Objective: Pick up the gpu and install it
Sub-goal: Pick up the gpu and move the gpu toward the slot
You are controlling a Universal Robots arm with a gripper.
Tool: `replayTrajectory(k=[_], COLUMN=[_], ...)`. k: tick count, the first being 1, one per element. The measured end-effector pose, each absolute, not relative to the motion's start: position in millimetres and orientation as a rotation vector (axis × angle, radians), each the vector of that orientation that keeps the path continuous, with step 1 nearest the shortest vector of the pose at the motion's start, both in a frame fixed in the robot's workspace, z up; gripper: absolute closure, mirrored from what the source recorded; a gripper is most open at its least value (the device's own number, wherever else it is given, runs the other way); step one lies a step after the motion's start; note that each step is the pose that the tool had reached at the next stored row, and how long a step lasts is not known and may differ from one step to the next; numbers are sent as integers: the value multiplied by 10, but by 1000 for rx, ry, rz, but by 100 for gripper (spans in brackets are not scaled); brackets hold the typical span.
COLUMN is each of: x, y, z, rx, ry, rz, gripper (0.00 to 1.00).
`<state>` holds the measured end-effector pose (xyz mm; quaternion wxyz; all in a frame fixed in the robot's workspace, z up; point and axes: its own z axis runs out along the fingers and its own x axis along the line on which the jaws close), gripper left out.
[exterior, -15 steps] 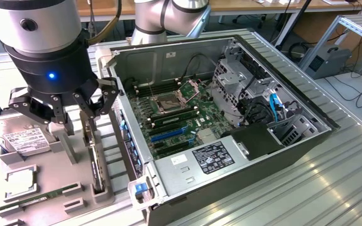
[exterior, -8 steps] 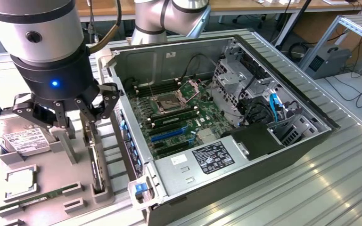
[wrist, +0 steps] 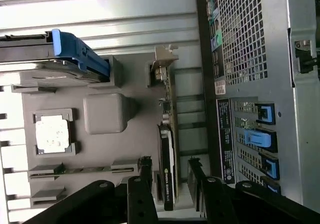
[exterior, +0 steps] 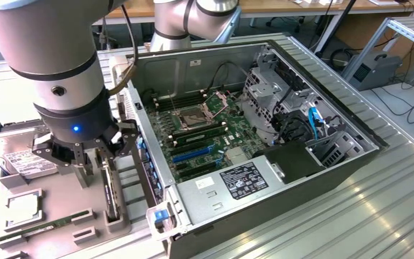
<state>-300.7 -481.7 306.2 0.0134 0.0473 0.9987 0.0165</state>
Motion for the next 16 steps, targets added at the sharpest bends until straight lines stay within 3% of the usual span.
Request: replayTrajectory(k=[4,16], x=[-3007,-3007], y=[-4817,-4817], z=[2845,2756], rx=[147,147], ry=[3111,3111], rz=[48,48], gripper=[58,58])
